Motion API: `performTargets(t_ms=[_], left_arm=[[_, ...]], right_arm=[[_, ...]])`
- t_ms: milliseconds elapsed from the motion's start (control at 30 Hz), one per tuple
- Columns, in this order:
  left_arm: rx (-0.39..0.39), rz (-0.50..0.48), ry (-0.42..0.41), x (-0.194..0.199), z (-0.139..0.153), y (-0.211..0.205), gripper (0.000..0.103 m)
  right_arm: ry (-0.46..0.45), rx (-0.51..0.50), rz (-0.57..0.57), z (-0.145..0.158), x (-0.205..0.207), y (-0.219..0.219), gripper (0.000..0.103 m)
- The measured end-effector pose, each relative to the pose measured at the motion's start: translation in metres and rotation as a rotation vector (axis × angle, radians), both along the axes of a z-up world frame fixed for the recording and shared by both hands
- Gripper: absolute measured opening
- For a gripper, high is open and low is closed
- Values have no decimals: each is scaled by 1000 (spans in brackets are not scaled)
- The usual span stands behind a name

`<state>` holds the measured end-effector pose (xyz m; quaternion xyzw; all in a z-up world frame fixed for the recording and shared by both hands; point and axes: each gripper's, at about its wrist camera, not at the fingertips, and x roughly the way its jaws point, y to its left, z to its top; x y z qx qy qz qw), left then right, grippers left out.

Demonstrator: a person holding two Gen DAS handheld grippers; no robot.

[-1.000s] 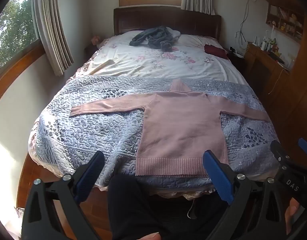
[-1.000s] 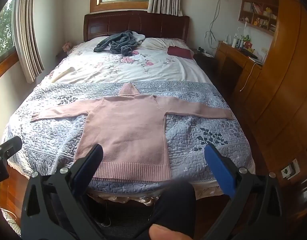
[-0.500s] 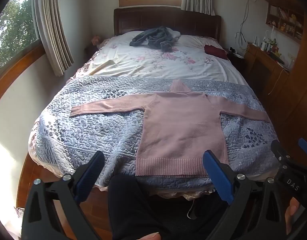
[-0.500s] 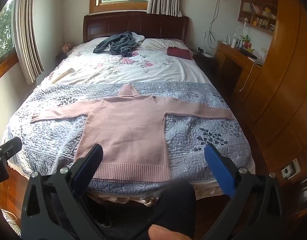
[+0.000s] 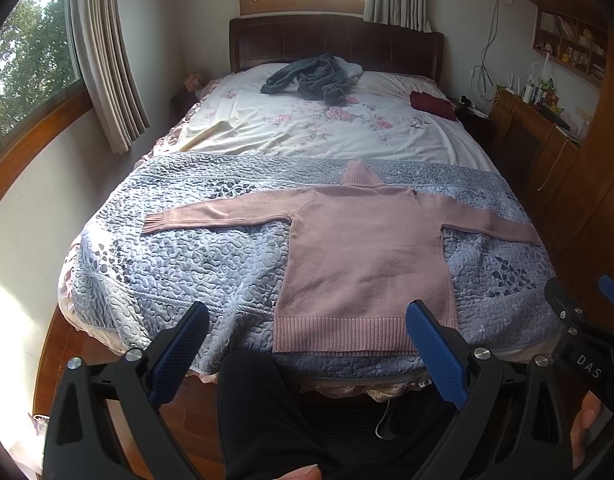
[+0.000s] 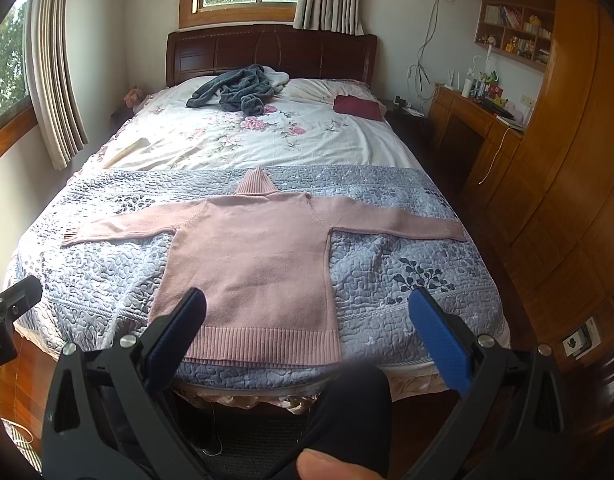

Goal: Fold small clothes

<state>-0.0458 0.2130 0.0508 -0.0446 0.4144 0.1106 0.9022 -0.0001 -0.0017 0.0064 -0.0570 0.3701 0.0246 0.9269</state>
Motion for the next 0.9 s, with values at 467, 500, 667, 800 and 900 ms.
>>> performTargets(t_ms=[467, 500, 667, 800, 900], left_arm=[[6, 4, -15, -5, 6, -1, 99], [7, 4, -16, -5, 6, -1, 99], [9, 4, -19, -6, 7, -1, 99], [8, 6, -22, -7, 8, -2, 99], [9, 5, -24, -8, 7, -2, 99]], right_arm=[[-13, 0, 6, 2, -3, 3, 100], [-14, 1, 6, 2, -3, 2, 100], [-18, 3, 7, 3, -4, 1, 100], [-20, 2, 6, 3, -5, 2, 100], [-21, 3, 6, 4, -6, 2, 100]])
